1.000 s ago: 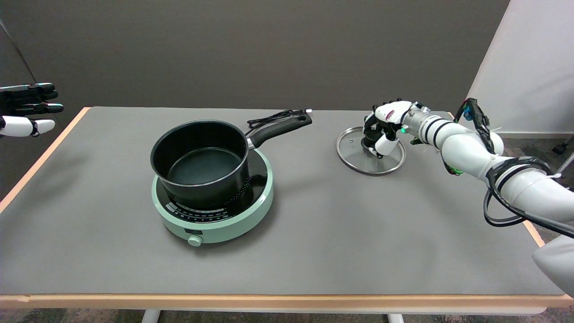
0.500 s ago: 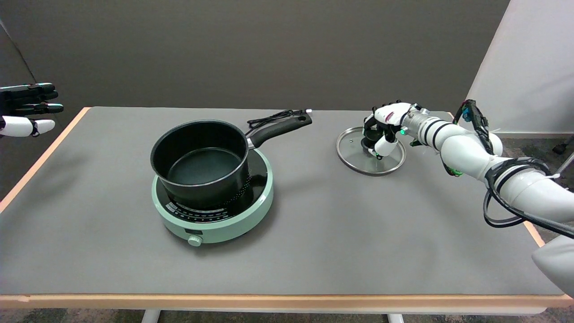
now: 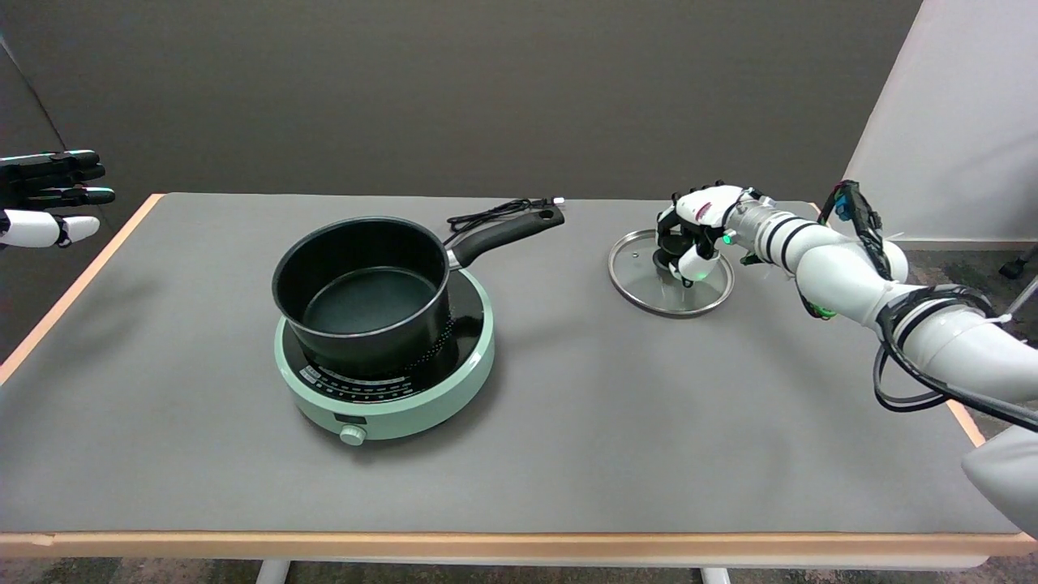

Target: Pick up the pot lid.

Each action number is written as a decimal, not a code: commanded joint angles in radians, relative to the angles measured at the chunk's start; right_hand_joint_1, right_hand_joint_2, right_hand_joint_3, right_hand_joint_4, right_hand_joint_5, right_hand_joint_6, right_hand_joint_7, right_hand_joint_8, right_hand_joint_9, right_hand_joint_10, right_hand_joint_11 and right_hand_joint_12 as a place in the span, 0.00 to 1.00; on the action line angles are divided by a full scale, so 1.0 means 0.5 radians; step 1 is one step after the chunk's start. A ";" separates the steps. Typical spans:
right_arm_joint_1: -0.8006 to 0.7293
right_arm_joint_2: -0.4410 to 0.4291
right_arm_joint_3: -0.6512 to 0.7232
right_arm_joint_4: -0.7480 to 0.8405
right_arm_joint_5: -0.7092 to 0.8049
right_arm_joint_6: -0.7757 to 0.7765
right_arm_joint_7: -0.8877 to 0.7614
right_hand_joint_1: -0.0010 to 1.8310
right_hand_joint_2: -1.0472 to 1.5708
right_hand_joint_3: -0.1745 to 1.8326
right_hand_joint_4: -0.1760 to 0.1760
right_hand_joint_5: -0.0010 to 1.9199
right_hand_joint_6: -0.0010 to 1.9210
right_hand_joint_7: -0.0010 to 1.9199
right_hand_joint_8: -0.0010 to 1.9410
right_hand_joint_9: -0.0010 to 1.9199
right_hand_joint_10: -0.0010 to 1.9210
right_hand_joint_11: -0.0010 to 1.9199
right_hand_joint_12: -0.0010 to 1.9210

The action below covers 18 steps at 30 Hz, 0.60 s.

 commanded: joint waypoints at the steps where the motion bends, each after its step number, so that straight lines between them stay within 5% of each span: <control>1: -0.005 0.001 -0.024 0.008 0.000 0.033 0.000 0.53 0.71 0.54 1.00 0.38 0.47 0.48 0.27 0.44 0.36 0.28 0.54; 2: -0.005 0.001 -0.024 0.010 0.000 0.033 0.000 0.53 0.73 0.50 1.00 0.38 0.51 0.49 0.28 0.44 0.36 0.28 0.54; 3: -0.005 0.001 -0.025 0.010 0.000 0.035 0.000 0.50 0.81 0.24 1.00 0.39 0.71 0.48 0.30 0.44 0.37 0.28 0.54; 8: -0.008 0.001 -0.026 0.020 0.000 0.046 0.000 0.50 0.81 0.25 1.00 0.39 0.71 0.49 0.33 0.45 0.39 0.29 0.56; 9: -0.010 0.001 -0.026 0.021 0.000 0.052 0.000 0.60 0.81 0.21 0.64 0.39 0.73 0.49 0.45 0.45 0.40 0.30 0.55; 10: -0.011 0.001 -0.026 0.021 0.000 0.057 0.000 0.65 0.82 0.19 0.42 0.39 0.75 0.50 0.52 0.45 0.41 0.30 0.55; 14: -0.011 0.001 -0.032 0.021 0.000 0.061 0.000 0.65 0.81 0.20 0.42 0.39 0.72 0.51 0.53 0.46 0.44 0.31 0.57; 15: -0.011 0.001 -0.034 0.022 0.000 0.061 0.000 0.66 0.80 0.21 0.42 0.39 0.71 0.52 0.54 0.47 0.45 0.31 0.58; 16: -0.011 0.001 -0.036 0.024 0.000 0.061 0.000 0.68 0.78 0.26 0.60 0.39 0.65 0.51 0.57 0.47 0.47 0.32 0.58; 17: -0.011 0.001 -0.038 0.024 0.000 0.061 0.000 0.75 0.74 0.33 1.00 0.40 0.55 0.50 0.60 0.48 0.49 0.32 0.58; 18: -0.011 0.001 -0.039 0.024 0.000 0.061 0.000 0.74 0.74 0.34 1.00 0.40 0.55 0.49 0.62 0.48 0.50 0.32 0.57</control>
